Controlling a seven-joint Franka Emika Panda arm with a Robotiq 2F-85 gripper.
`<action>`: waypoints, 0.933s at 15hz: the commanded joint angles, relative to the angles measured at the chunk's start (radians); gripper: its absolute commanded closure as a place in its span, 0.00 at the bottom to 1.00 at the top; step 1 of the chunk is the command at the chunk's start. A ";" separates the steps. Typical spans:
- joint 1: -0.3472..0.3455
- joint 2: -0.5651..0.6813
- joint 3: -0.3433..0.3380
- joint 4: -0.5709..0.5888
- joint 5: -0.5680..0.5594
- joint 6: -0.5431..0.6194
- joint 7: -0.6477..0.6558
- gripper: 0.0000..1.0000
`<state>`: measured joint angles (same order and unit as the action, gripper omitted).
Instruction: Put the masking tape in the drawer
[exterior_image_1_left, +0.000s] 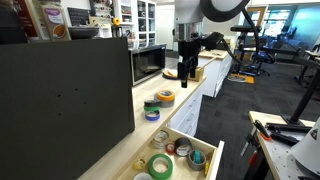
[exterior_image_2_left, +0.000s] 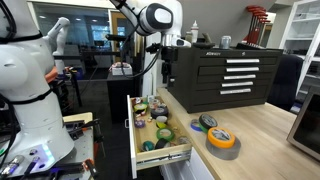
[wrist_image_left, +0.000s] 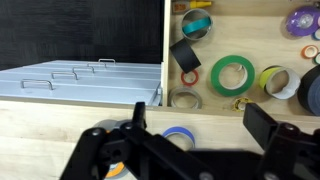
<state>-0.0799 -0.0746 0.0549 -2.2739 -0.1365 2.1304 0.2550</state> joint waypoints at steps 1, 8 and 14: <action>0.021 0.005 -0.022 0.001 -0.006 0.000 0.004 0.00; 0.002 0.058 -0.067 0.016 -0.003 0.139 -0.011 0.00; -0.014 0.141 -0.129 0.050 0.012 0.213 -0.016 0.00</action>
<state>-0.0813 0.0127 -0.0493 -2.2637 -0.1352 2.3088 0.2509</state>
